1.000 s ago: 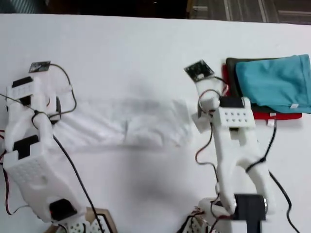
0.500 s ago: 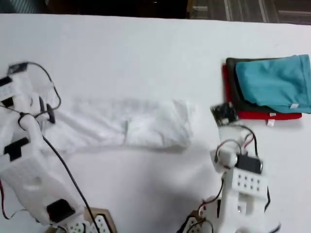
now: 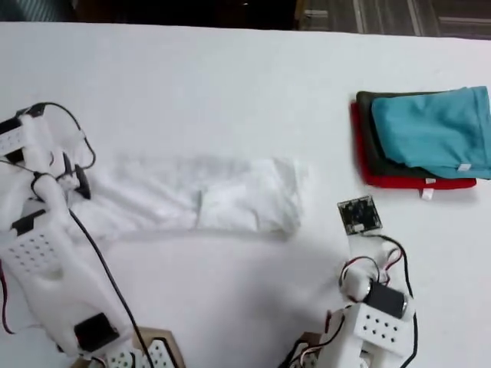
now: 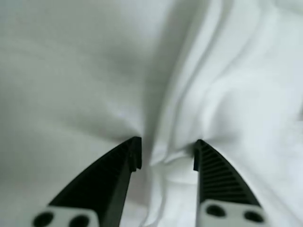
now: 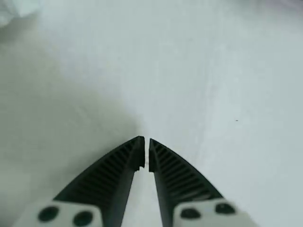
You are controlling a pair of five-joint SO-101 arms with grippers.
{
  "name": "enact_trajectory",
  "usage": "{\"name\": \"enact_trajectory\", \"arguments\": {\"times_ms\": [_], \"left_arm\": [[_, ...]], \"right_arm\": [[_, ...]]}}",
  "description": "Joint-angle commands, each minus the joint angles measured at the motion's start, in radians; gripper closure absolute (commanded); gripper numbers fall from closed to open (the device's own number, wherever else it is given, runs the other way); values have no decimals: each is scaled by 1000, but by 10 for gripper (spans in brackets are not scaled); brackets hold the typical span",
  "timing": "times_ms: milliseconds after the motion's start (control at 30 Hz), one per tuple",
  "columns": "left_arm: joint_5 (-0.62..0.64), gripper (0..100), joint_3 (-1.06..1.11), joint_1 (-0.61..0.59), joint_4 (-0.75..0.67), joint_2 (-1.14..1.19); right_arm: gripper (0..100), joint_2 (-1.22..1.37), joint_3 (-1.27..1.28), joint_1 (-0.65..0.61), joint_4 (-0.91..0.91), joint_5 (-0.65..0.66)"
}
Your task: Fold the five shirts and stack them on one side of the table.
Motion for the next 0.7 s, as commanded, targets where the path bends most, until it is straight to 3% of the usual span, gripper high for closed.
{"name": "enact_trajectory", "arguments": {"times_ms": [0, 133, 267, 400, 667], "left_arm": [[9, 801, -122, 72, 89, 83], [-35, 817, -285, 117, 210, 186], [-37, 988, -453, 109, 295, 293], [-86, 975, -567, 63, 325, 354], [-201, 974, -720, -166, 327, 354]], "right_arm": [[978, -76, 28, 22, -13, -3], [978, -171, 58, 21, 12, -3], [978, -268, 81, 19, 53, -3], [978, -355, 100, 19, 96, -3], [978, -389, 98, 19, 124, -3]]}}
